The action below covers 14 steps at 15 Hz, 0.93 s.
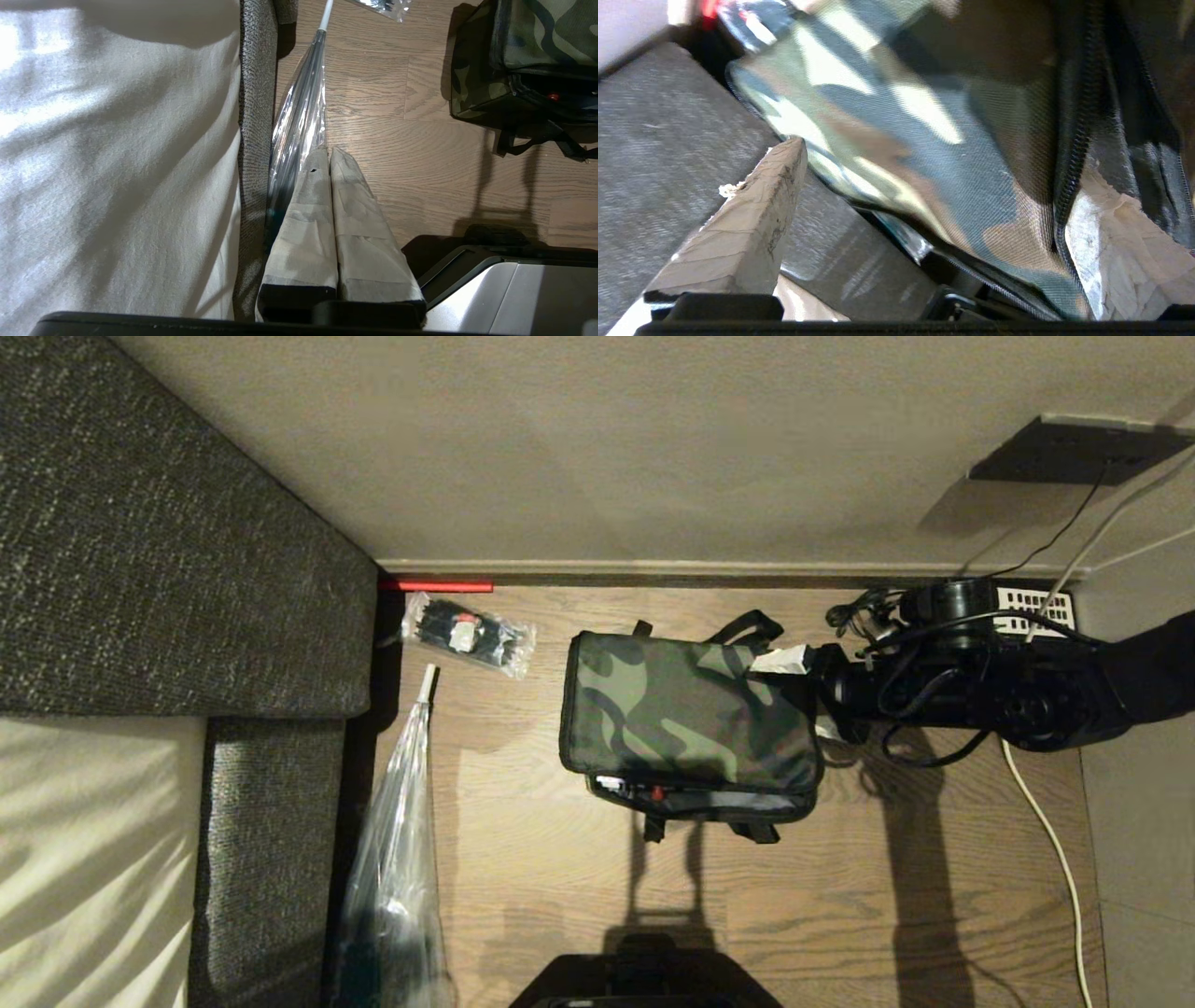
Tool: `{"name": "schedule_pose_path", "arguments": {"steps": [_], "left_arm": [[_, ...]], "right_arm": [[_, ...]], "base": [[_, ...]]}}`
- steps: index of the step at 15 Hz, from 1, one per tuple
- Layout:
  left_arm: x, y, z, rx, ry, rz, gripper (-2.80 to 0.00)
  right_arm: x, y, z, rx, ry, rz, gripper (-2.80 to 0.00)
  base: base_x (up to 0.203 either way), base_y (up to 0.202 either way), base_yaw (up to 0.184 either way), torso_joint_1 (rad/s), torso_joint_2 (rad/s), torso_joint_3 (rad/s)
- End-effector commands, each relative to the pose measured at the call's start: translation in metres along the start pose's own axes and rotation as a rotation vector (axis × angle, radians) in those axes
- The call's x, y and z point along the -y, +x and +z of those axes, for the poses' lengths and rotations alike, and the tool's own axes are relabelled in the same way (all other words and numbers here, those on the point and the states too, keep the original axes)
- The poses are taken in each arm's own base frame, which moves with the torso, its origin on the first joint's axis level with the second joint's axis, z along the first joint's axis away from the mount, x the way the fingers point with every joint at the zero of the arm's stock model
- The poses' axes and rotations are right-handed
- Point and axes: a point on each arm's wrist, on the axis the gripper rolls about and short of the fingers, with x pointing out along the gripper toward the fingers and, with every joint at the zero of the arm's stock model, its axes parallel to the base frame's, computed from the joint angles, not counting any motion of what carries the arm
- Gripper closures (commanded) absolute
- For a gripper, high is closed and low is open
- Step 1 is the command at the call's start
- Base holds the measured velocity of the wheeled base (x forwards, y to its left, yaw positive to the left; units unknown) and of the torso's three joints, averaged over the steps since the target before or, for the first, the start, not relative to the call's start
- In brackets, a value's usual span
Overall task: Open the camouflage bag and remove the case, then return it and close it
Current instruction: Open the top of the storage box
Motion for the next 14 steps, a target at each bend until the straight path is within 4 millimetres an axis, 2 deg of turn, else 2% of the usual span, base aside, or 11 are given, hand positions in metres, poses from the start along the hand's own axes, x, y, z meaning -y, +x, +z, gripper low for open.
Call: {"name": "schedule_pose_path", "arguments": {"steps": [1,6,11,14], "left_arm": [[0.0,0.0,0.0,-0.001,-0.001,0.002,0.0],[0.0,0.0,0.0,-0.002,-0.001,0.0,0.0],[0.0,0.0,0.0,-0.001,-0.001,0.0,0.0],[0.0,0.0,0.0,-0.001,-0.001,0.001,0.0]], "right_arm": [[-0.012,-0.009,0.005,0.026,-0.013,0.031,-2.8],[-0.022,-0.017,0.012,0.066,-0.032,0.058,-2.8],[-0.037,-0.037,0.037,0.191,-0.084,0.134,-2.8],[-0.038,-0.043,0.041,0.215,-0.095,0.14,-2.8]], "base": [[0.0,0.0,0.0,0.0,0.0,0.0],[0.0,0.0,0.0,0.0,0.0,0.0],[0.0,0.0,0.0,0.0,0.0,0.0],[0.0,0.0,0.0,0.0,0.0,0.0]]}}
